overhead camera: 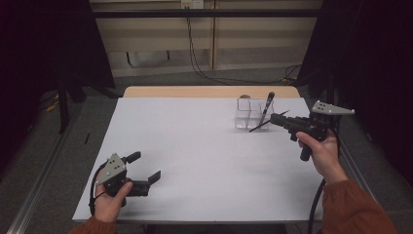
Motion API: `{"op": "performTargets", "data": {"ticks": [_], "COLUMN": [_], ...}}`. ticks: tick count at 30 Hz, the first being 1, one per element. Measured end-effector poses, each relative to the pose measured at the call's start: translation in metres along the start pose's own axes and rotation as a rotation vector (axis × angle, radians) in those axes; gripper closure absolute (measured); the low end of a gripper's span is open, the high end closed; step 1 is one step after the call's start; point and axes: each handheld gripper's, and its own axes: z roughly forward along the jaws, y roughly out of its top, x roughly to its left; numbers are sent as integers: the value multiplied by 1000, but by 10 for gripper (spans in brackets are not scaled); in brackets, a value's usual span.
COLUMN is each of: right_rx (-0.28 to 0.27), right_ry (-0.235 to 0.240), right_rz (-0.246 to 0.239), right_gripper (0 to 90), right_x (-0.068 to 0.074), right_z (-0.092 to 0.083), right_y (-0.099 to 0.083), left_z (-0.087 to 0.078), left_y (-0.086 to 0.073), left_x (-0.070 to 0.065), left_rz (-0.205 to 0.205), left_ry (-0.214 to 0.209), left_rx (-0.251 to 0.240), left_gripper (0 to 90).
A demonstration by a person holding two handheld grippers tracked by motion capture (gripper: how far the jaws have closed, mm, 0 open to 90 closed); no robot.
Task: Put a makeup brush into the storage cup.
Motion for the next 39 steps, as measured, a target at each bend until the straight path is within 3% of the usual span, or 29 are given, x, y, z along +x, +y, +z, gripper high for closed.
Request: {"op": "performTargets", "data": {"ticks": [20,39], "right_rx": [1,121], "right_ry": [-143,-271], "right_rz": [-3,-36], "right_gripper": [863,863], "right_x": [-43,-57], "right_z": [-6,17], "right_y": [27,39], "left_z": [-1,-1], "left_y": [-1,0], "left_x": [2,1], "left_rz": [-8,5], "left_ry": [-3,-11], "left_rx": [4,5], "left_gripper": [24,22]}}
